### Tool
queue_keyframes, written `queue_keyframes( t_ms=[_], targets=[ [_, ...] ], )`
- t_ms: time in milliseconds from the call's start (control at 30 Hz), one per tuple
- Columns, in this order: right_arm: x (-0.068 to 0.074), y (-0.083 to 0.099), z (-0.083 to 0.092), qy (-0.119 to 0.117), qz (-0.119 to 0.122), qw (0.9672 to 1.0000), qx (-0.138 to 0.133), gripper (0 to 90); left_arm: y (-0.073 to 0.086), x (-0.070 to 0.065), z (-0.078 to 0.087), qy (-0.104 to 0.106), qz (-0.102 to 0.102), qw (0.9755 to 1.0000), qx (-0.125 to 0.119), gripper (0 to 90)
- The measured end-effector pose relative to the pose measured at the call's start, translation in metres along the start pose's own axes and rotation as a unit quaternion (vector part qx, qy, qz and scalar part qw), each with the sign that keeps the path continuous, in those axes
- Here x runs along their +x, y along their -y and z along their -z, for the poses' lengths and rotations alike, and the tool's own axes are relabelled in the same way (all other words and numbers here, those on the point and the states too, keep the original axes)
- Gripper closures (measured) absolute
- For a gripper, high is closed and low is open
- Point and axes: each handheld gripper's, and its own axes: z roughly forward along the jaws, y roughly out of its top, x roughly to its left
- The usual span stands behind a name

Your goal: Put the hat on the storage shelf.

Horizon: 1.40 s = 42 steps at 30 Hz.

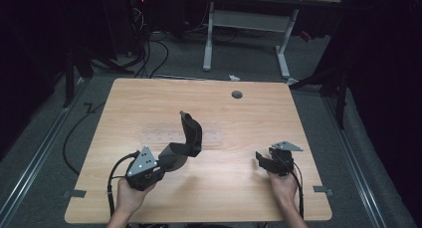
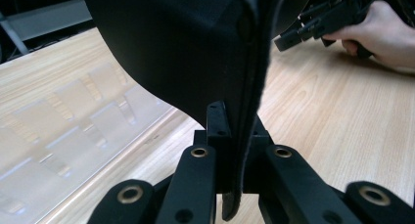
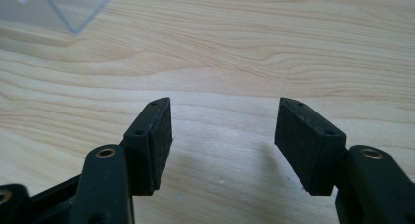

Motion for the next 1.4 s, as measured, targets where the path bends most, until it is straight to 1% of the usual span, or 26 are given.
queue_keyframes(
  t_ms=[67,200,267,333,467,600,667,867,1000,1200,1367,1400],
  targets=[
    [-0.001,0.001,-0.002,0.006,-0.003,1.0,0.006,38.2,-0.003,0.002,0.001,-0.004,0.003,1.0,-0.006,87.1],
    [-0.002,0.003,-0.006,0.02,0.004,0.9996,0.017,37.6,-0.009,0.006,0.001,-0.013,0.015,0.9996,-0.018,87.1],
    [-0.003,0.003,-0.006,0.023,-0.001,0.9996,0.015,37.7,-0.012,0.008,0.0,-0.016,0.017,0.9994,-0.024,87.1],
    [-0.004,0.003,-0.006,0.025,-0.001,0.9996,0.016,37.6,-0.016,0.01,-0.001,-0.017,0.02,0.9992,-0.03,87.0],
    [-0.003,0.003,-0.007,0.029,0.003,0.9994,0.017,37.4,-0.022,0.012,0.0,-0.018,0.016,0.999,-0.037,87.0],
    [-0.003,0.003,-0.007,0.029,0.004,0.9994,0.017,37.3,-0.025,0.017,0.001,-0.024,0.016,0.9988,-0.041,87.0],
    [-0.003,0.003,-0.007,0.029,0.004,0.9994,0.017,37.3,-0.027,0.019,0.002,-0.027,0.022,0.9984,-0.046,87.0],
    [-0.003,0.003,-0.007,0.029,0.005,0.9994,0.018,37.0,-0.031,0.027,0.001,-0.034,0.033,0.9974,-0.055,87.1],
    [-0.003,0.003,-0.007,0.028,0.006,0.9994,0.018,36.2,-0.036,0.031,0.0,-0.038,0.037,0.9968,-0.06,87.0],
    [-0.003,0.003,-0.007,0.028,0.005,0.9994,0.019,36.1,-0.047,0.037,0.001,-0.044,0.038,0.9958,-0.071,87.1],
    [-0.003,0.003,-0.007,0.028,0.006,0.9994,0.018,36.1,-0.052,0.044,0.001,-0.06,0.04,0.9947,-0.074,87.0],
    [-0.003,0.003,-0.007,0.028,0.004,0.9994,0.019,36.1,-0.053,0.046,0.0,-0.062,0.038,0.9947,-0.073,87.0]
  ],
)
